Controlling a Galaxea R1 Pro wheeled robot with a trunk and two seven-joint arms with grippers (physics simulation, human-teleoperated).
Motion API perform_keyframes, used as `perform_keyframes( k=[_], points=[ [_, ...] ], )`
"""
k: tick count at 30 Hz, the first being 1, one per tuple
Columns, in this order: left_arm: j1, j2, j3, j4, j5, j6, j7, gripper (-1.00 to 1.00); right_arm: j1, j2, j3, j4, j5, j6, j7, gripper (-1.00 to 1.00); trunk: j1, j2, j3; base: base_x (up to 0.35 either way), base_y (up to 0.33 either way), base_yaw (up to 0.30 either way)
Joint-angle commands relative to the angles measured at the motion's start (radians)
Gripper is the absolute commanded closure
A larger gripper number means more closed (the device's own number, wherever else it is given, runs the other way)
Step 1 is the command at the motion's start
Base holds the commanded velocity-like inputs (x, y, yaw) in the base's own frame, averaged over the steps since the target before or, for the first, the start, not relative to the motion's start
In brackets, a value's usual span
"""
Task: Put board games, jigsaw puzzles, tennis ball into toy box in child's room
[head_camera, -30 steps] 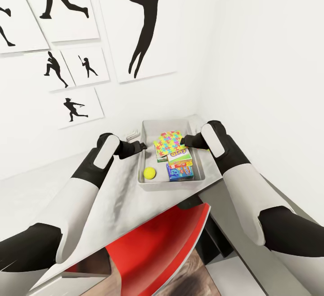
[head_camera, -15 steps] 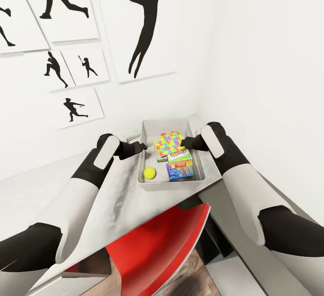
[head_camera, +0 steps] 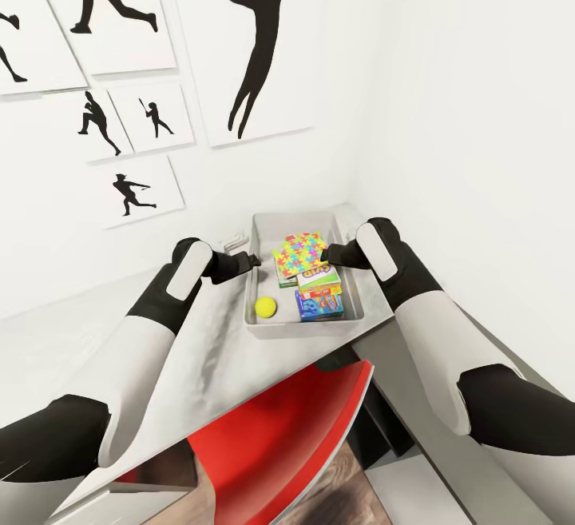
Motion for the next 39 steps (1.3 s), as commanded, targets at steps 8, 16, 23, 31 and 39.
perform_keyframes(
  k=[8,16,23,31,39],
  points=[
    [-0.001,0.001,-0.001,0.012,0.01,-0.001,0.009,-1.0,0.0,-0.001,0.002,0.002,-0.01,0.001,-0.01,-1.0,0.001,-0.002,-0.002,0.0,0.0,0.0],
    [-0.001,0.002,-0.001,0.025,0.01,-0.004,0.004,-1.0,0.0,-0.002,0.001,0.025,-0.01,0.0,-0.009,-1.0,0.001,-0.002,-0.002,0.0,0.0,0.0],
    [-0.001,0.003,-0.001,0.031,0.009,-0.012,-0.008,-1.0,-0.001,-0.002,0.0,0.045,-0.009,-0.004,-0.008,-1.0,0.001,-0.002,-0.002,0.0,0.0,0.0],
    [-0.001,0.003,0.0,0.051,-0.033,-0.021,-0.029,-1.0,-0.001,-0.002,0.0,0.056,-0.009,-0.007,-0.008,-1.0,0.001,-0.002,-0.002,0.0,0.0,0.0],
    [-0.002,0.002,0.0,0.076,-0.079,-0.037,-0.082,-1.0,0.0,-0.002,0.001,0.059,-0.009,-0.007,-0.007,-1.0,0.001,-0.002,-0.002,0.0,0.0,0.0]
  ],
)
